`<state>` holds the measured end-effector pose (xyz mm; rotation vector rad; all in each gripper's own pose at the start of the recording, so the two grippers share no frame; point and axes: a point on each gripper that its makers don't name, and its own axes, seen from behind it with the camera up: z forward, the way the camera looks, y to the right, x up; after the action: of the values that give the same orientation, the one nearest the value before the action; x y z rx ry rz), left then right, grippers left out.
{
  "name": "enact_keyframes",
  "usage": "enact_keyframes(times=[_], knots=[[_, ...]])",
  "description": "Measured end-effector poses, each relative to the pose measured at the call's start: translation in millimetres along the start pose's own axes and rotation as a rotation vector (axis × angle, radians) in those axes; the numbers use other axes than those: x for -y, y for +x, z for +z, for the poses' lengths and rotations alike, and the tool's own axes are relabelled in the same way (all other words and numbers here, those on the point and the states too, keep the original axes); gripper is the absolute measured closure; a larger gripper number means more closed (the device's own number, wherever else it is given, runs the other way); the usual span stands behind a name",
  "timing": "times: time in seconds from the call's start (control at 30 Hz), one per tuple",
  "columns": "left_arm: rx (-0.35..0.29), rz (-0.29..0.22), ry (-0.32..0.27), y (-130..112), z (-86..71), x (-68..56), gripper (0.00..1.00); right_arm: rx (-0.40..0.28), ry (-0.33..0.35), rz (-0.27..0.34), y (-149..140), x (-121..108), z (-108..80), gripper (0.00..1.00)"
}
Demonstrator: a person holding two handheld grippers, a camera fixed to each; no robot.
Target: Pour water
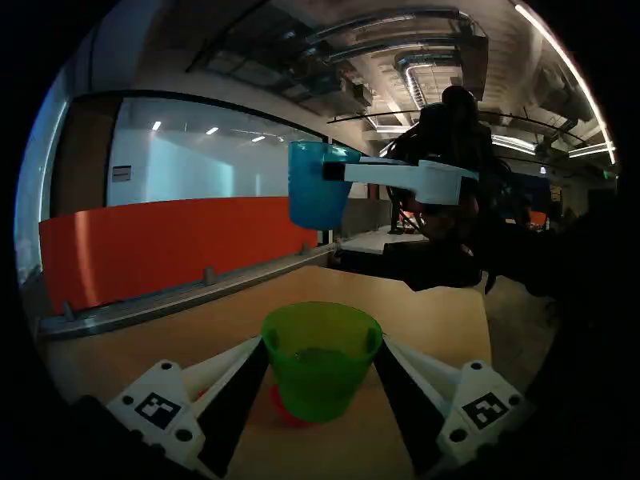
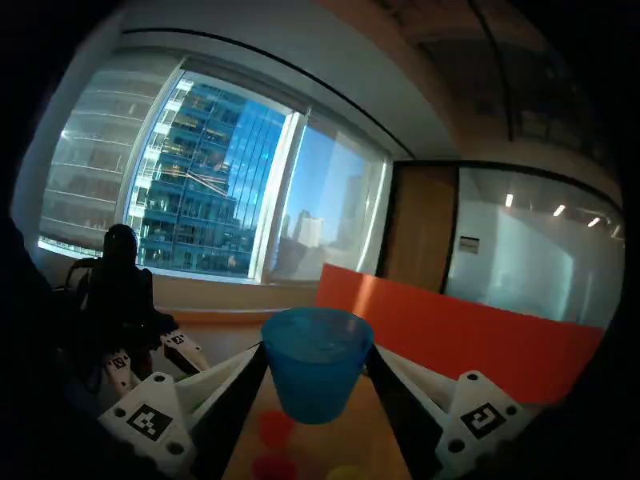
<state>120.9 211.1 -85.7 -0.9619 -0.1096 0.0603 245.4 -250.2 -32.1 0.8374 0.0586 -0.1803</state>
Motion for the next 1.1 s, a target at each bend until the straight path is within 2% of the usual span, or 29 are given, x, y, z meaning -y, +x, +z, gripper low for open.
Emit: enact_keyframes(times=[0.2, 0.7, 1.1], knots=[[0.023, 0.003, 0.023, -7, -2.4, 8.7, 0.14, 0.036, -0.012, 0.039, -15, -7, -7.3, 0.11], [0.114, 0.014, 0.081, -40, -7.6, 33.9, 0.14, 0.100, -0.056, 0.058, -61, -31, -35.7, 0.11], [0.179, 0.018, 0.102, -59, -2.1, 48.6, 0.14, 0.136, -0.082, 0.093, -93, -48, -52.6, 0.11]])
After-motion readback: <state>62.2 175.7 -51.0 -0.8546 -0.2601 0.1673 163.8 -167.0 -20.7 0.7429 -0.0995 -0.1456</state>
